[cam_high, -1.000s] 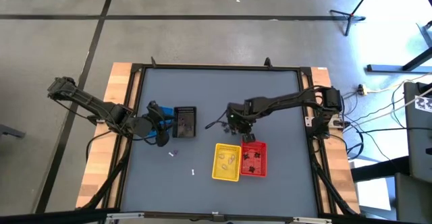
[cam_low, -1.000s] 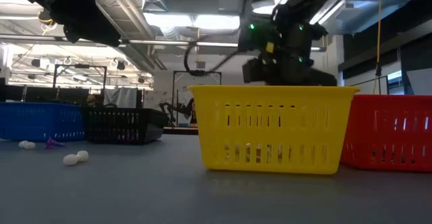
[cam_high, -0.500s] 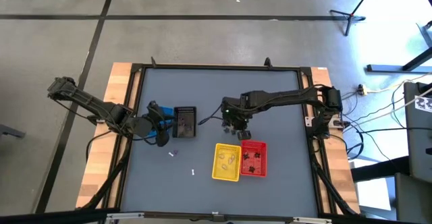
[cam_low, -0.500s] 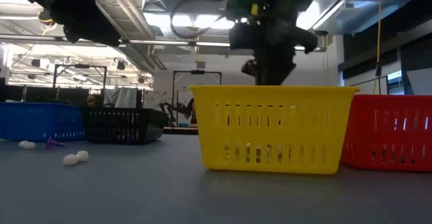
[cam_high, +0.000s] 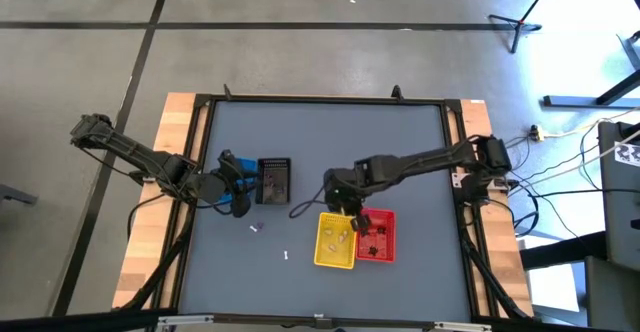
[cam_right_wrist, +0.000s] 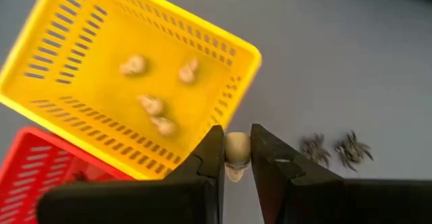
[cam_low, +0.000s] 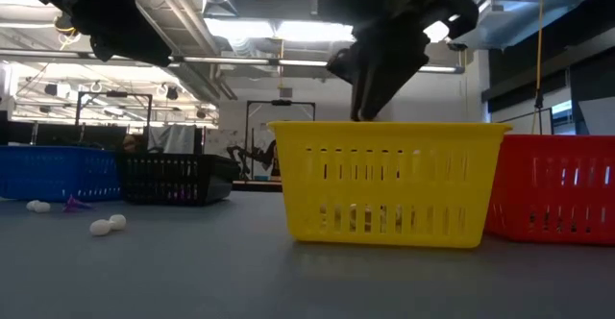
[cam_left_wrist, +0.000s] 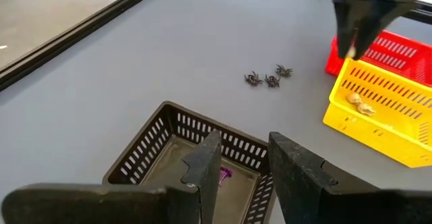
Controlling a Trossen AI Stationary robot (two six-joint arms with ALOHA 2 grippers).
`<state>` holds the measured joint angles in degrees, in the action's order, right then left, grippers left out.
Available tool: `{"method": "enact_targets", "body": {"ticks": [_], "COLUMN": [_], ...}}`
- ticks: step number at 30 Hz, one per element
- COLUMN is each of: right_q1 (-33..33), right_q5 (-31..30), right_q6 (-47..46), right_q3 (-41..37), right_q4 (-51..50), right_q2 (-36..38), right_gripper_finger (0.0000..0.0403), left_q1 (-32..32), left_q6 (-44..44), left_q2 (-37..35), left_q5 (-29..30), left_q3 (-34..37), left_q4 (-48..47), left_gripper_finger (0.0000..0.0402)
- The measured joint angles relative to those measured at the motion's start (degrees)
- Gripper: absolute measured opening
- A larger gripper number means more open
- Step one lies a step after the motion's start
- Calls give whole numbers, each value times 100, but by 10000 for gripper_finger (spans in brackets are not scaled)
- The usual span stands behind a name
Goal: Sort Halloween decoration
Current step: Put the skull into the yellow bin, then put the bone toy into the blue bin
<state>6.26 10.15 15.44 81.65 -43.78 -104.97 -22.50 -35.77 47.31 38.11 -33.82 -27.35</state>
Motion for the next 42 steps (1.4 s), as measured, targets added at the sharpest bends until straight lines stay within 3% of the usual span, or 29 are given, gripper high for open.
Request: {"method": "enact_targets", "body": {"ticks": [16, 21, 33, 42], "right_q1": [551, 538, 536, 536], "right_q5": [4, 58, -57, -52], "right_q6": [-61, -20, -17, -17], "right_q3": [8, 8, 8, 8], "right_q4": [645, 648, 805, 773], "right_q2": [-35, -35, -37, -38], "right_gripper_finger": [51, 54, 147, 158], "left_q1": [0, 0, -2, -228], "left_q6": [46, 48, 52, 84], "left_q2": [-1, -1, 0, 68], "left_q5": [-196, -619, -1288, -1531], "left_q3": [0, 0, 0, 0], "left_q4": [-2, -4, -2, 63], "left_gripper_finger": [116, 116, 116, 116]}}
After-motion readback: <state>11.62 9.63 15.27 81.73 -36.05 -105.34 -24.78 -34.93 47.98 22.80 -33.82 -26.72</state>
